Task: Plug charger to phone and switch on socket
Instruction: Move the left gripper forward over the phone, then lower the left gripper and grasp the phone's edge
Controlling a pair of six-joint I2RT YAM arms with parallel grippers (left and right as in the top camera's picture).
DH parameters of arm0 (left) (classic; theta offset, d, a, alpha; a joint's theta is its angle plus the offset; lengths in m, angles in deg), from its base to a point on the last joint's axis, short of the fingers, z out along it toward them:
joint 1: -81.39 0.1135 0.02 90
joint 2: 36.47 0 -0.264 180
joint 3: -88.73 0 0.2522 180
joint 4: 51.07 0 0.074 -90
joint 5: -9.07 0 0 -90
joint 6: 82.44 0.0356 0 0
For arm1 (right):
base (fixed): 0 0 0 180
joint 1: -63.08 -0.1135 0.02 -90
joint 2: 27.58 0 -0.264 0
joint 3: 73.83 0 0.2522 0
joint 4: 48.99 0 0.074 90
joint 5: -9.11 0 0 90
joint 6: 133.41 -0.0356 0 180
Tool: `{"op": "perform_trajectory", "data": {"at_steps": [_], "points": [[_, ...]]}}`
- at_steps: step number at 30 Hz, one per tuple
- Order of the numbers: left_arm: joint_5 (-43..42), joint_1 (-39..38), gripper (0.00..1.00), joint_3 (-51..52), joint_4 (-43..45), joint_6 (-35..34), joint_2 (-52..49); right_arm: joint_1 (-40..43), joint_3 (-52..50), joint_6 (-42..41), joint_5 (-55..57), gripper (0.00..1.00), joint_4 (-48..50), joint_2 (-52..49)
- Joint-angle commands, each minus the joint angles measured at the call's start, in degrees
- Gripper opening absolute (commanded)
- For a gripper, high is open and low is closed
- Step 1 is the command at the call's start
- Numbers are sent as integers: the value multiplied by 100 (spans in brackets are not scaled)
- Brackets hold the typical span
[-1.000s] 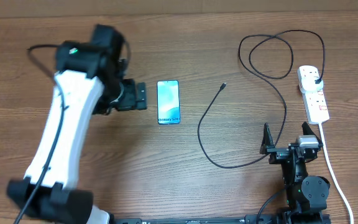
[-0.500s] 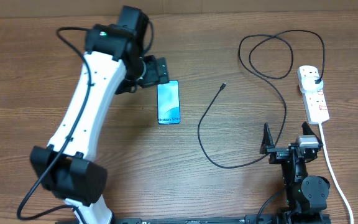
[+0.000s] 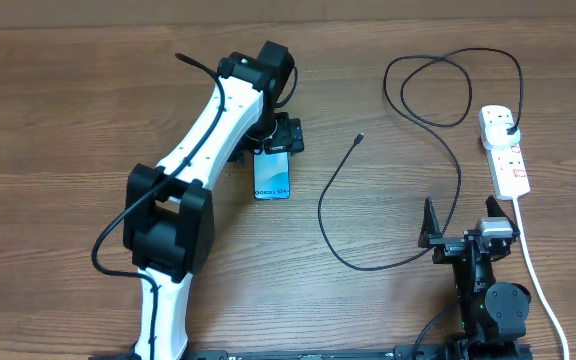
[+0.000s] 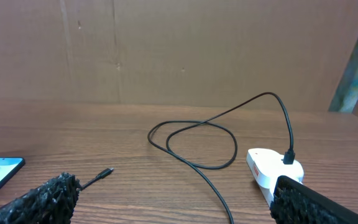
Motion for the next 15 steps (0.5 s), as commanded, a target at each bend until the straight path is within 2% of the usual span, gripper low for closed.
{"op": "perform_trajectory", "data": {"at_steps": [1,8,12,15], "points": [[116,11,100,-81,243,72,-306,-2,-59,-52,39,100,17,42],[160,4,100,-81,323,120,-782,-2,-59,-52,37,100,17,42],[157,4,100,-79,483,533,-885,-2,-59,-52,37,100,17,42],[160,7,100,-79,551,586,-885,-2,-59,-52,39,100,17,42]]}}
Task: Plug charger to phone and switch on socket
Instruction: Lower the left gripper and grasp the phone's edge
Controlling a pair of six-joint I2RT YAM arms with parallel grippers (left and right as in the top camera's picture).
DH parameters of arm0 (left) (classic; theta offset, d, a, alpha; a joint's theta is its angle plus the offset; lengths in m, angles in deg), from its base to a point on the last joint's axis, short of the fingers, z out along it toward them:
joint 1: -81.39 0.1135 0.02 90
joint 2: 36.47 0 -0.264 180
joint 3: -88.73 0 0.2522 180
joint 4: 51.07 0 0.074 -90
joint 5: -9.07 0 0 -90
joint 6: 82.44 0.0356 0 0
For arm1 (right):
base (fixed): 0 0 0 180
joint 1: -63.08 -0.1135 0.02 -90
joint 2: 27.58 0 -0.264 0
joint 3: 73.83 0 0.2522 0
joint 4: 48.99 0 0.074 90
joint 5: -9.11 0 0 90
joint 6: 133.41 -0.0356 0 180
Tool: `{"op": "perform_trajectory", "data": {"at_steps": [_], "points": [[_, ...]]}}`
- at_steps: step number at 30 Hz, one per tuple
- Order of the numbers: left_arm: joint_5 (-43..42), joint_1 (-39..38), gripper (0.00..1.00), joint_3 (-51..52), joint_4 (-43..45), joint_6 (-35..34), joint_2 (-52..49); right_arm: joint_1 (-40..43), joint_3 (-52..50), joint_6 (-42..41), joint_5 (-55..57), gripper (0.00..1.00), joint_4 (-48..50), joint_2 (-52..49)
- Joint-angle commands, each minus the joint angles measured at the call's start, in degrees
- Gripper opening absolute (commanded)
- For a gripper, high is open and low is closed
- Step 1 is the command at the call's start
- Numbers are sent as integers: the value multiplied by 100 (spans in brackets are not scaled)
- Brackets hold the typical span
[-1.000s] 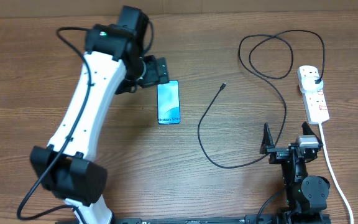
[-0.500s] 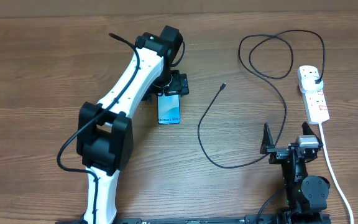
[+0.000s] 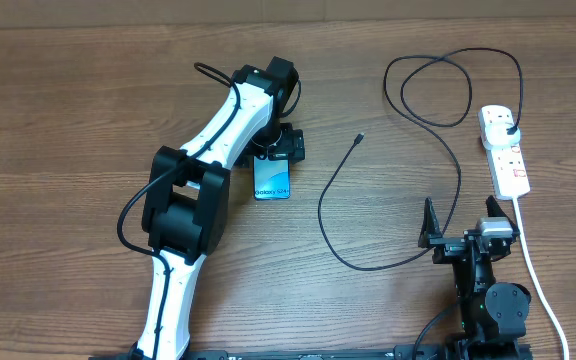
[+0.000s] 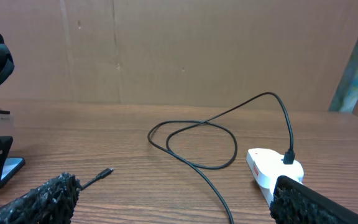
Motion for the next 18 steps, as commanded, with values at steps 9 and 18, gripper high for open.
{"op": "perform_trajectory", "data": {"at_steps": [9,18], "points": [[179,4,100,-63,264,216,-42,-2,-59,-55,37,100,26,28],[210,0,100,50,332,85,-42,-2,-59,-55,39,100,26,28]]}}
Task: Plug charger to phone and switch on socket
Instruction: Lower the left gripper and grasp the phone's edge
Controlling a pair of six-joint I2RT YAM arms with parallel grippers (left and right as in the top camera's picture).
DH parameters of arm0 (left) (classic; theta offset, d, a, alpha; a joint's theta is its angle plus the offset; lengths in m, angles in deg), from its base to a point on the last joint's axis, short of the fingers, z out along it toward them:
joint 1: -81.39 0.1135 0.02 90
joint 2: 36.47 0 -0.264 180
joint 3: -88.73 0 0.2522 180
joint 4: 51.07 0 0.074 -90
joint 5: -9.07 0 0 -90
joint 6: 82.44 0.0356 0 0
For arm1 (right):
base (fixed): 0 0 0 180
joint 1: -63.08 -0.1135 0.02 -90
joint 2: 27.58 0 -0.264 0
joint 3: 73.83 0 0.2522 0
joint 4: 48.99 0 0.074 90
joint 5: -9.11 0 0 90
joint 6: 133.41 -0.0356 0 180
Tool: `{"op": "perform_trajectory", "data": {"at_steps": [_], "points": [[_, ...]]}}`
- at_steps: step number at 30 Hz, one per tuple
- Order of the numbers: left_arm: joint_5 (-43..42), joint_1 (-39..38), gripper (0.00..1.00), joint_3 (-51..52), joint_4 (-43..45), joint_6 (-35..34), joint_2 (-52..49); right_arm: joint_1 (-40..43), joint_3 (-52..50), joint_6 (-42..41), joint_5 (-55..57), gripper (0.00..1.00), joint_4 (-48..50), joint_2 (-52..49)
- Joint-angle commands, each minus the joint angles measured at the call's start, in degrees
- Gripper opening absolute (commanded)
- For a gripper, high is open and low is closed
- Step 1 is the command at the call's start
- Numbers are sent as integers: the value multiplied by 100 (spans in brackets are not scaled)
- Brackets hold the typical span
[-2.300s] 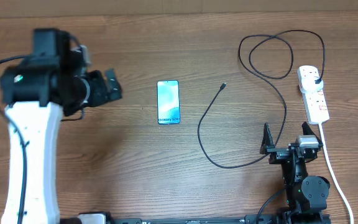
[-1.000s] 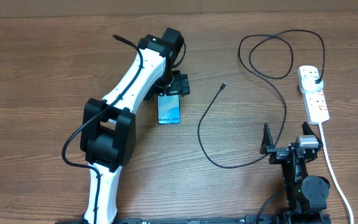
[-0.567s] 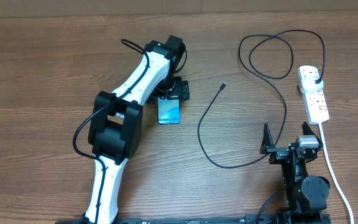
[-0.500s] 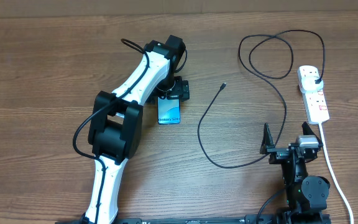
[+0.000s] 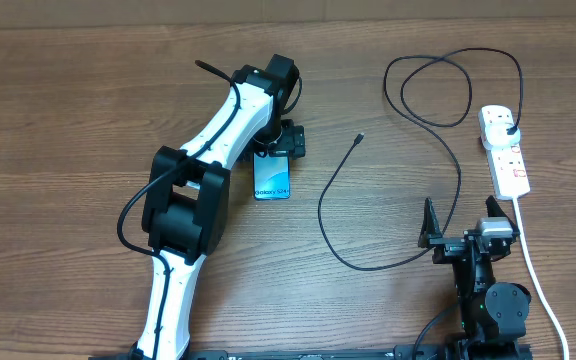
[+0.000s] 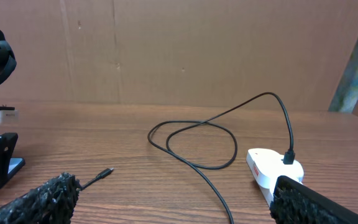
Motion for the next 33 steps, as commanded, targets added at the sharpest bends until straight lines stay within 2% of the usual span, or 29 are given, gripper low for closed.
{"op": "perform_trajectory", "data": {"at_steps": [1,7,11,33], "points": [[96,0,100,118,114,-44,-42,-2,-59,-57,39,100,24,28],[101,9,100,732,557,-42,-42,-2,-59,-57,39,100,24,28],[101,11,100,772,675,-42,-42,-2,-59,-57,39,100,24,28],[-240,-109,100,772,271,-83,-42,-2,-59,-57,39,100,24,28]]}}
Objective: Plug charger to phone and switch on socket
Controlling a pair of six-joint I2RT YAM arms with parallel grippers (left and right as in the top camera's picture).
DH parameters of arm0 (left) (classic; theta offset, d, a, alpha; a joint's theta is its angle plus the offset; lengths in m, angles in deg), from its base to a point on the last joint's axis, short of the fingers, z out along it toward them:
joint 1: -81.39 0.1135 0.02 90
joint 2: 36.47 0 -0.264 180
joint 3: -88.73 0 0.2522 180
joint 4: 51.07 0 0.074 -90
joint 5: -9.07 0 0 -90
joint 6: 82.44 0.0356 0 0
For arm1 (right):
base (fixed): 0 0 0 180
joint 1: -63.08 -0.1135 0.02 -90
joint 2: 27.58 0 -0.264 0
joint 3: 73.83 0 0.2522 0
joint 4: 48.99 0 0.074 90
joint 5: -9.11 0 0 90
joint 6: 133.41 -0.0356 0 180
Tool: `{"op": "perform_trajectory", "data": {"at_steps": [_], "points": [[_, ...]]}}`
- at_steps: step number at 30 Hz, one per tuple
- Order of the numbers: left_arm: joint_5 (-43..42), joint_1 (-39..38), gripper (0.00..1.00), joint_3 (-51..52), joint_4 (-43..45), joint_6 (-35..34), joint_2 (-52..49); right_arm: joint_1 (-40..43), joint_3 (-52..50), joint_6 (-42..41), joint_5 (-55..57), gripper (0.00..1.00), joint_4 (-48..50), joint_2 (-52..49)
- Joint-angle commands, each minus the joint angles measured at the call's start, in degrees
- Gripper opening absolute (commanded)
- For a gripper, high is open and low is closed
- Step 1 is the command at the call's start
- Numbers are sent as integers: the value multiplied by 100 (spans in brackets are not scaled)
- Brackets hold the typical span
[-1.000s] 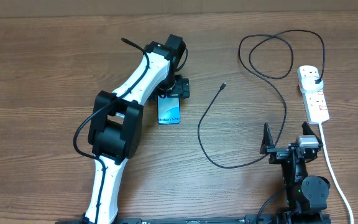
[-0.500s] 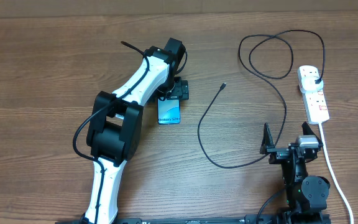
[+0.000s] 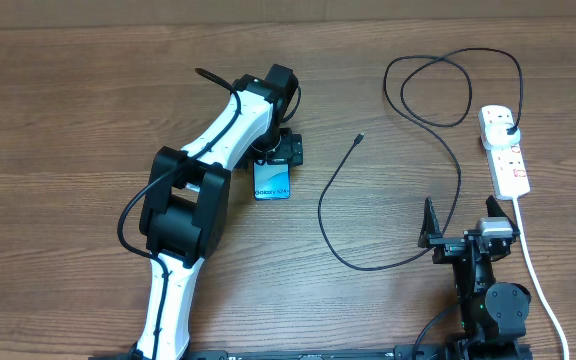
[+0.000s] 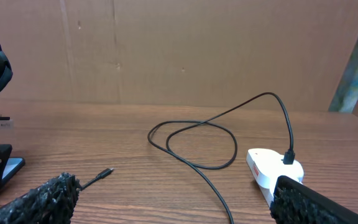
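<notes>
The phone [image 3: 273, 181] lies face up, screen lit, left of the table's middle; its corner also shows in the right wrist view [image 4: 12, 165]. My left gripper [image 3: 285, 152] hangs low over the phone's far end, jaws apparently spread. The black charger cable's free plug [image 3: 359, 138] lies on the wood right of the phone, also seen at the cable tip [image 4: 107, 171]. Its other end sits in the white power strip [image 3: 503, 150] at the right. My right gripper [image 3: 458, 228] rests open near the front edge, holding nothing.
The cable [image 3: 438, 120] loops across the right half of the table between plug and strip. The strip's white lead [image 3: 533, 260] runs toward the front edge beside my right arm. A brown cardboard wall [image 4: 185, 50] stands behind the table.
My left gripper has shifted a little toward the front, lower over the phone's far end. The phone, cable, strip and right arm have not moved.
At first my left gripper stood just behind the phone's far end with the elbow well to the left. Then the arm had swung its elbow inward while the gripper stayed there. It has stayed at that end, and now sits slightly closer over it.
</notes>
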Motion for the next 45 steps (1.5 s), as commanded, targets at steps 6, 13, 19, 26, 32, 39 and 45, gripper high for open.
{"op": "perform_trajectory", "data": {"at_steps": [6,13,19,26,32,39,45], "points": [[-304,-79,96,212,46,-61,-173,-2,-59,-55,39,100,24,28],[-326,-81,85,212,37,-109,-173,-2,-59,-55,39,100,24,28],[-328,-79,83,210,22,-105,-168,-2,-59,-55,39,100,24,28],[-323,-63,80,-2,-146,-103,-146,-2,-59,-55,39,100,24,28],[-503,-63,81,-811,-970,-101,-146,-2,-59,-55,39,100,24,28],[-2332,-63,80,-1226,-2179,553,-146,-2,-59,-55,39,100,24,28],[-4640,-28,77,-1226,-2887,1064,-146,-2,-59,-55,39,100,24,28]]}}
